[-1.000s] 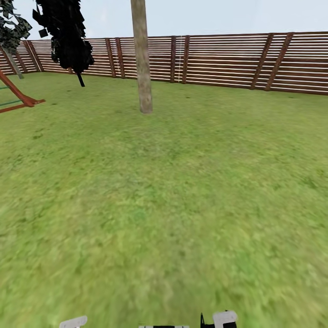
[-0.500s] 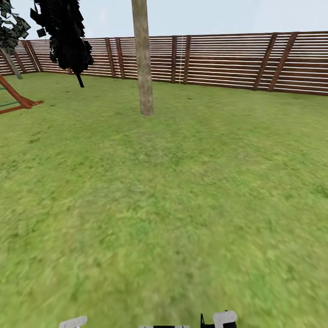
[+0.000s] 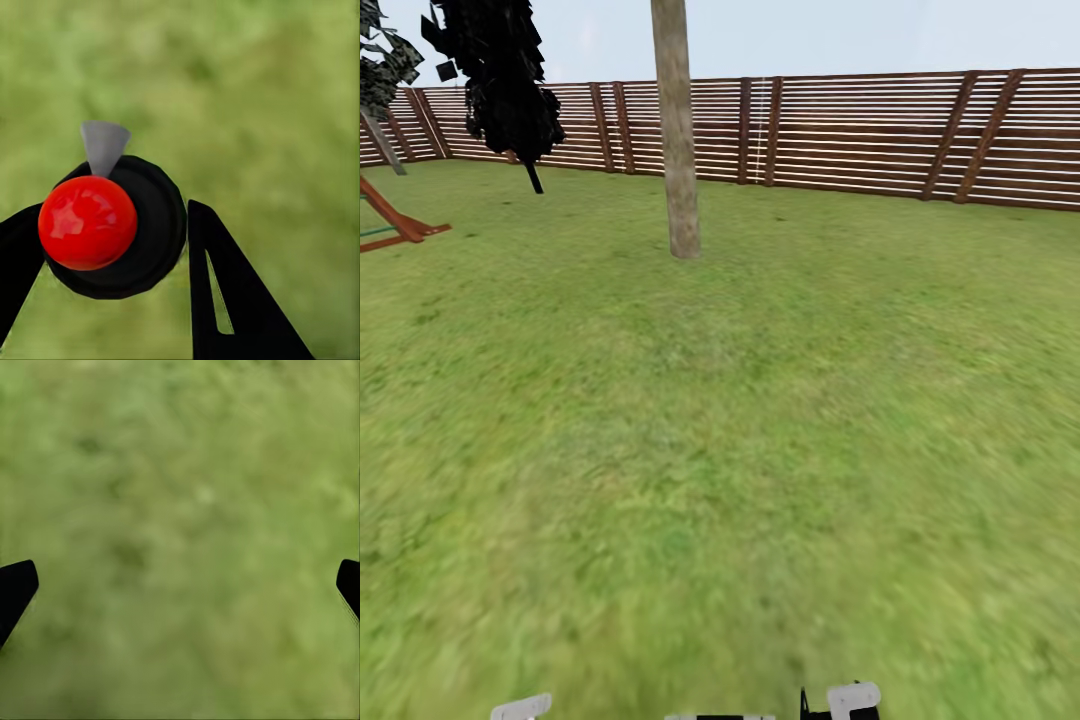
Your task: In the garden, pick up the pesticide atomizer on the floor and spray pesticide onto both trees until each tree trunk is fully covered.
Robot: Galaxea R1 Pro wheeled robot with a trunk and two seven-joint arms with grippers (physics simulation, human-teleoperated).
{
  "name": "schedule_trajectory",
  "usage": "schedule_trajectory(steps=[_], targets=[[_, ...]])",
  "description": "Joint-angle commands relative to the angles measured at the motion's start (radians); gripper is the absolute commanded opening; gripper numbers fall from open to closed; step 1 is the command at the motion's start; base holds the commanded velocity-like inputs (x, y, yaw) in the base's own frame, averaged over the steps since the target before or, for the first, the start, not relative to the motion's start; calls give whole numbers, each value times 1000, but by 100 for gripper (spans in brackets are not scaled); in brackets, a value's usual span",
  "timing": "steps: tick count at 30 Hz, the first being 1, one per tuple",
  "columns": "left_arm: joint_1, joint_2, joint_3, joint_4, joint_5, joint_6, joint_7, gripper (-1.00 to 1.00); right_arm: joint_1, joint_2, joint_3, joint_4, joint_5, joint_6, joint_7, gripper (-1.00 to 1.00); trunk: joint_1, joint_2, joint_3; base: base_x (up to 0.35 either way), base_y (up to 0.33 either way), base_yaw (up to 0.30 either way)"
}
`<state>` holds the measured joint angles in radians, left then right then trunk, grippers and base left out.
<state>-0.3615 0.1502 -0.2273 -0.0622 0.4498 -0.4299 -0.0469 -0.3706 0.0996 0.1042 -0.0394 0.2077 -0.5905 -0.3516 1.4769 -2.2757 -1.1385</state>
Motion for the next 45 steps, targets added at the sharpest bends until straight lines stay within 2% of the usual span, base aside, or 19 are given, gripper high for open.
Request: schedule_trajectory(steps=[1,45], targets=[[-1,0,-6,1,10,-3,-4,-100,-1,0,8,1,4,1,-10,100,0,0,-1,336,93,0],[-1,0,-6,1,11,-3,-5,-100,-1,0,8,1,4,1,-10,100,0,0,-1,336,93,0]])
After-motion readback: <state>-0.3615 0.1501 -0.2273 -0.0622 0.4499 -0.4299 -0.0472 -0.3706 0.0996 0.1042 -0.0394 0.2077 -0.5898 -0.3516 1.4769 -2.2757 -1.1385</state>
